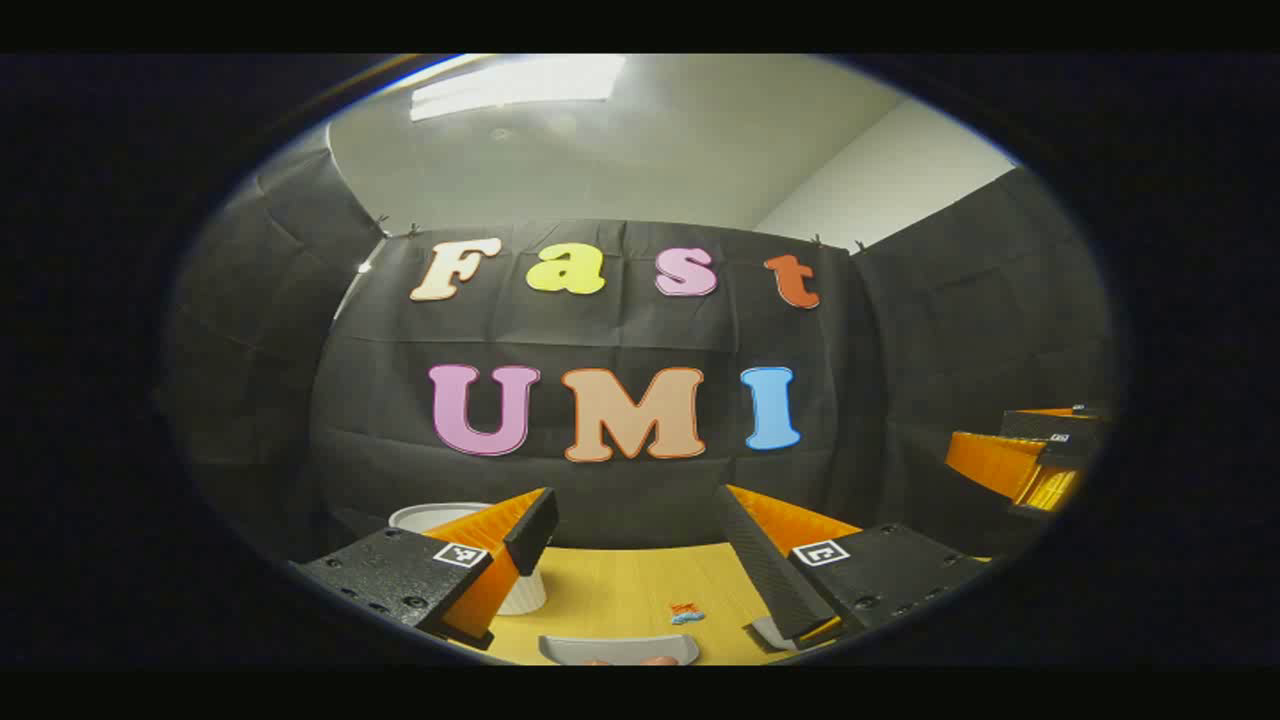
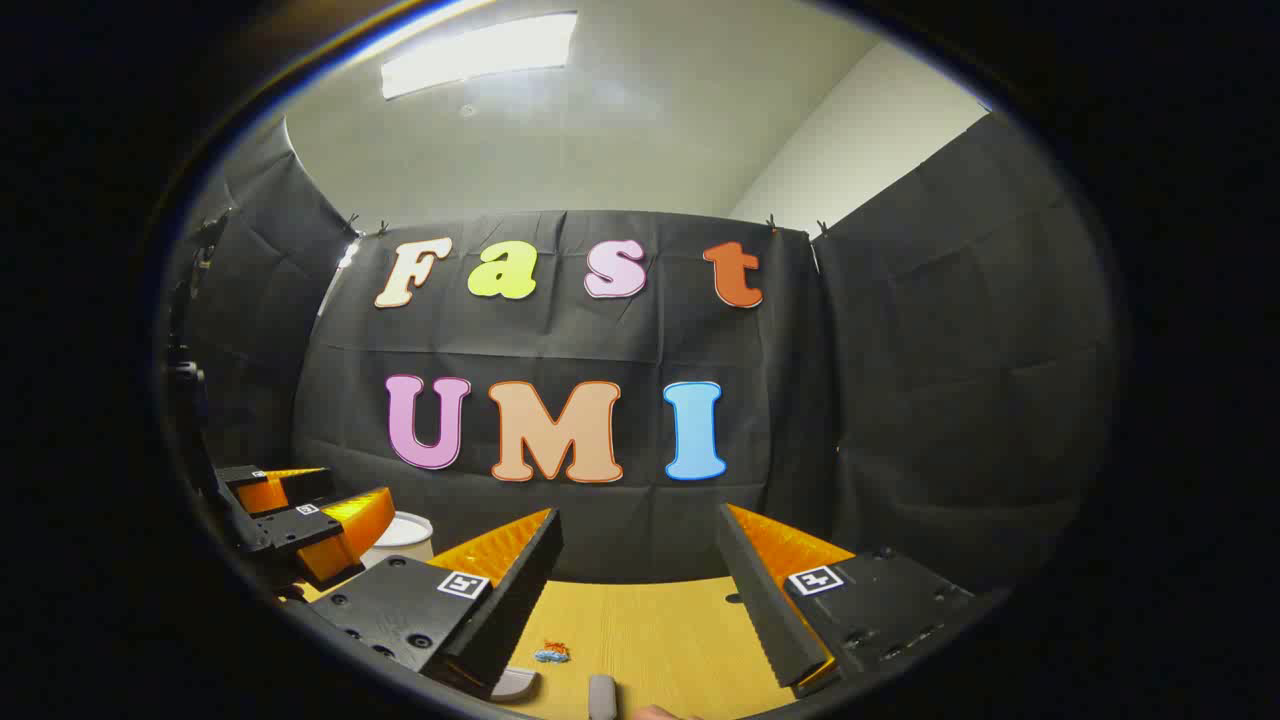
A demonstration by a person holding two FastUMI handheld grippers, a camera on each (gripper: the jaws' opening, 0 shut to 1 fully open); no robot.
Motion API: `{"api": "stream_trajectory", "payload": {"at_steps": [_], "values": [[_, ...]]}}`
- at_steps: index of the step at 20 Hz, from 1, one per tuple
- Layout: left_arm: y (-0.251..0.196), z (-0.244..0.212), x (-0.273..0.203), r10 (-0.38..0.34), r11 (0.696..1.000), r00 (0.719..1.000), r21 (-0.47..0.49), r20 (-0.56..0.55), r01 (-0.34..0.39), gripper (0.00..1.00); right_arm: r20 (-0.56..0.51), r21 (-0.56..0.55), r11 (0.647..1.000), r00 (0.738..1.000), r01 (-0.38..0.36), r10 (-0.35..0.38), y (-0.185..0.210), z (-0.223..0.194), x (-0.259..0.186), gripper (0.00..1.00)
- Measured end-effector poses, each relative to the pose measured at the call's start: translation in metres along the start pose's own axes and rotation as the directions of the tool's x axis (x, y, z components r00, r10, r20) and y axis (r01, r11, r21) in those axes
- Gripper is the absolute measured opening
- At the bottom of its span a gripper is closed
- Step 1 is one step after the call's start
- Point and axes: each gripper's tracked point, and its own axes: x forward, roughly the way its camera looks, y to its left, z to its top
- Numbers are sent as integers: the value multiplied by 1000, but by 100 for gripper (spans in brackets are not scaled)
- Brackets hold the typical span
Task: Pick up the small broom and dustpan from the desktop, sweep the trash into the dustpan with the broom, and then empty the trash into the garbage bin.
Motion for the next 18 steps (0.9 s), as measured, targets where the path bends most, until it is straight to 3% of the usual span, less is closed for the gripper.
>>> {"api": "stream_trajectory", "payload": {"at_steps": [18], "values": [[-5, 6, 3, 21, 1000, 999, 19, 24, -22, 94, 5, -23, 999, 1000, -27, 27, 1, 0, 8, 92]]}}
